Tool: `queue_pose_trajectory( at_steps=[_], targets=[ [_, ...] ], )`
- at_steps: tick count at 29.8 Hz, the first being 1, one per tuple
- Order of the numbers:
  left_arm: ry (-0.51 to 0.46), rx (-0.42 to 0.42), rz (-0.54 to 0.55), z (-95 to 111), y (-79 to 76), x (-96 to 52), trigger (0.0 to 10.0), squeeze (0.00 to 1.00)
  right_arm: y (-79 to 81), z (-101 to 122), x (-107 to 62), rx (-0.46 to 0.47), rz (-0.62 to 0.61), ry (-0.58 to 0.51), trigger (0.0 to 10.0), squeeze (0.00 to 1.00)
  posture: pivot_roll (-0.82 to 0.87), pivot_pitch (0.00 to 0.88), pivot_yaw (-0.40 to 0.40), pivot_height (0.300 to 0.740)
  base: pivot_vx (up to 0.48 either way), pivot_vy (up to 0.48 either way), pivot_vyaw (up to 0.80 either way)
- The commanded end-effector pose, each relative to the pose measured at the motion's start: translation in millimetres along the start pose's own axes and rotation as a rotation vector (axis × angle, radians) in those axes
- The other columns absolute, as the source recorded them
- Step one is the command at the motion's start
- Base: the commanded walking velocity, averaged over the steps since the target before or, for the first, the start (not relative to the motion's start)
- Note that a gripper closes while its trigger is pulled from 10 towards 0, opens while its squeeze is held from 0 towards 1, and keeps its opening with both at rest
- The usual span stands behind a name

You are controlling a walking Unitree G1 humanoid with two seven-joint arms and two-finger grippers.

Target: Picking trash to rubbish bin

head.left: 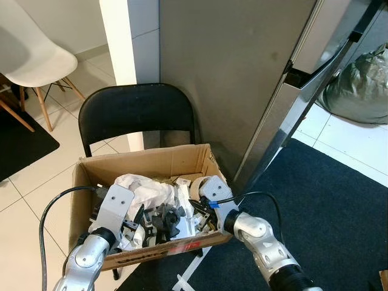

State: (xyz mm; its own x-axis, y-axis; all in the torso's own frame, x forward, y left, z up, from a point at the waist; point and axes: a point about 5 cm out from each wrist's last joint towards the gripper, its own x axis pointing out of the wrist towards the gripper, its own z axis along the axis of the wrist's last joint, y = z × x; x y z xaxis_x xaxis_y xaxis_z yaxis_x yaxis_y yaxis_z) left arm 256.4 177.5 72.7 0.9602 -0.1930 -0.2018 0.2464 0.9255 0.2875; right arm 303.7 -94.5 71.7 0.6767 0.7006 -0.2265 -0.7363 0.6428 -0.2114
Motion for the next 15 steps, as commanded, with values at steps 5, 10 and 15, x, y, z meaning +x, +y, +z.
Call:
queue_pose_trajectory(
  at_steps=[5, 10, 15],
  targets=[
    [0.048, 0.019, -0.012, -10, -2.8, -4.9, 10.0, 0.0, 3.1, 1, 5.5, -0.016, 0.019, -0.006, 10.0, 0.0, 0.04, 0.157, -0.066, 0.74, 0.0, 0.0, 0.0],
    [0.032, 0.012, 0.0, -6, -1.7, -2.0, 10.0, 0.0, 7.5, 6, 15.1, -0.002, 0.019, -0.029, 10.0, 0.0, 0.04, 0.159, -0.068, 0.74, 0.0, 0.0, 0.0],
    [0.041, 0.018, -0.004, -8, -3.0, -0.2, 10.0, 0.0, 9.9, 6, 23.3, 0.003, 0.008, -0.007, 10.0, 0.0, 0.04, 0.165, -0.076, 0.74, 0.0, 0.0, 0.0]
  ],
)
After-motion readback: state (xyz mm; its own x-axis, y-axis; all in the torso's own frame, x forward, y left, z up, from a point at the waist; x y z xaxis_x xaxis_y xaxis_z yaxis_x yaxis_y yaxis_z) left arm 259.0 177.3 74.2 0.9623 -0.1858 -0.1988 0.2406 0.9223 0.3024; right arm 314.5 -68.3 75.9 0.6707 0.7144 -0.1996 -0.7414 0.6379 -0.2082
